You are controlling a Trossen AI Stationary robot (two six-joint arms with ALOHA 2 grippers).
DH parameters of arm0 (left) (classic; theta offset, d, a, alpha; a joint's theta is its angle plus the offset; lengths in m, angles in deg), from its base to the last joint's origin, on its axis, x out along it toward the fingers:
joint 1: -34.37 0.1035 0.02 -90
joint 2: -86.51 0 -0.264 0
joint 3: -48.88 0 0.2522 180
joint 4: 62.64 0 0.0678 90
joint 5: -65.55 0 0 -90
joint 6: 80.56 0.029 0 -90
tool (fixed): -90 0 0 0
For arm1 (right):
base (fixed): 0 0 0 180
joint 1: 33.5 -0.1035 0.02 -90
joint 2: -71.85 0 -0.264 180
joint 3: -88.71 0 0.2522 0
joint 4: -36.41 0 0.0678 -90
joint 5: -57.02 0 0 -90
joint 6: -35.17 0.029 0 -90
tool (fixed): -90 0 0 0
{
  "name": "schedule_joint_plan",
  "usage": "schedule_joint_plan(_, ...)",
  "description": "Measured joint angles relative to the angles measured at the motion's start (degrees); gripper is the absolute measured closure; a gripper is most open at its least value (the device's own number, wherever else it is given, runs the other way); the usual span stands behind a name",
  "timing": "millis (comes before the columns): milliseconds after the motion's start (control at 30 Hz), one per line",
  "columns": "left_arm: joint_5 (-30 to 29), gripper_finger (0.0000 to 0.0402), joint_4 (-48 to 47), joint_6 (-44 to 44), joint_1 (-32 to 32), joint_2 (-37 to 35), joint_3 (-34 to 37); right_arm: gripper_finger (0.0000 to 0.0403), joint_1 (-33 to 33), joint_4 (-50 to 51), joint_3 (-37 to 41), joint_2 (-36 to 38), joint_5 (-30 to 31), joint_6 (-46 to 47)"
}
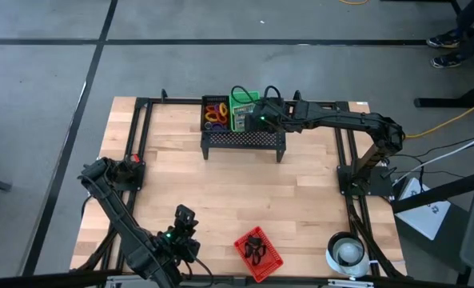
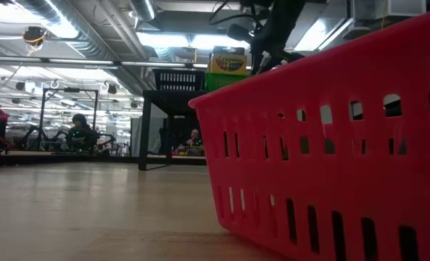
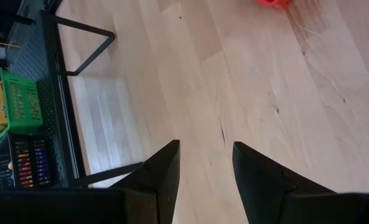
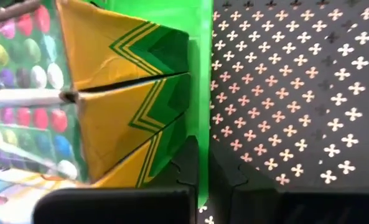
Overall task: Pick & Place Office Desk Supplies
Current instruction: Put the green bin on the shelf, then put the red bin on the shelf
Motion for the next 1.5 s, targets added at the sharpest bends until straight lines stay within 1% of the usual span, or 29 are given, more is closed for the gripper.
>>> schedule_joint_plan(100,0.24,0.0258,0.14,0.09,0.23,0.00,0.00,0.0394,-0.25,-0.56,0.00,0.00,-0.51,-0.14)
schedule_joint_plan(267,0.40,0.0258,0.16,0.28,0.72,0.00,0.00,0.0378,-0.35,-0.71,0.00,0.00,-1.10,0.10)
schedule_joint_plan(467,0.87,0.0258,0.36,0.65,0.92,0.00,0.00,0.0394,-0.35,-0.82,0.00,0.00,-0.96,0.06)
schedule_joint_plan(667,1.54,0.0258,0.36,0.63,0.90,0.00,0.00,0.0379,-0.02,-0.67,0.04,0.24,-0.08,0.08)
schedule_joint_plan(867,2.16,0.0258,0.36,0.63,0.92,0.00,0.00,0.0392,0.28,-0.60,0.04,0.27,0.42,-0.70)
schedule_joint_plan(933,2.35,0.0258,0.36,0.63,0.90,0.00,0.00,0.0377,0.31,-0.67,0.04,0.27,0.10,-1.19)
schedule_joint_plan(1067,2.62,0.0258,0.36,0.80,0.90,0.00,0.00,0.0305,0.55,-0.84,0.04,0.41,-1.49,-1.23)
schedule_joint_plan(1167,2.69,0.0258,0.38,1.09,0.90,0.00,0.00,0.0255,0.52,-0.87,0.04,0.64,0.46,-1.23)
schedule_joint_plan(1233,2.81,0.0258,0.38,1.09,0.90,0.00,0.00,0.0229,0.50,-0.83,0.04,0.93,0.99,-1.28)
schedule_joint_plan(1367,2.95,0.0258,0.38,1.11,0.90,0.00,0.00,0.0199,0.50,-1.50,0.04,2.41,1.30,-1.85)
schedule_joint_plan(1500,1.89,0.0258,1.18,1.16,0.94,0.00,0.00,0.0191,0.04,-1.54,0.04,5.44,1.96,-3.33)
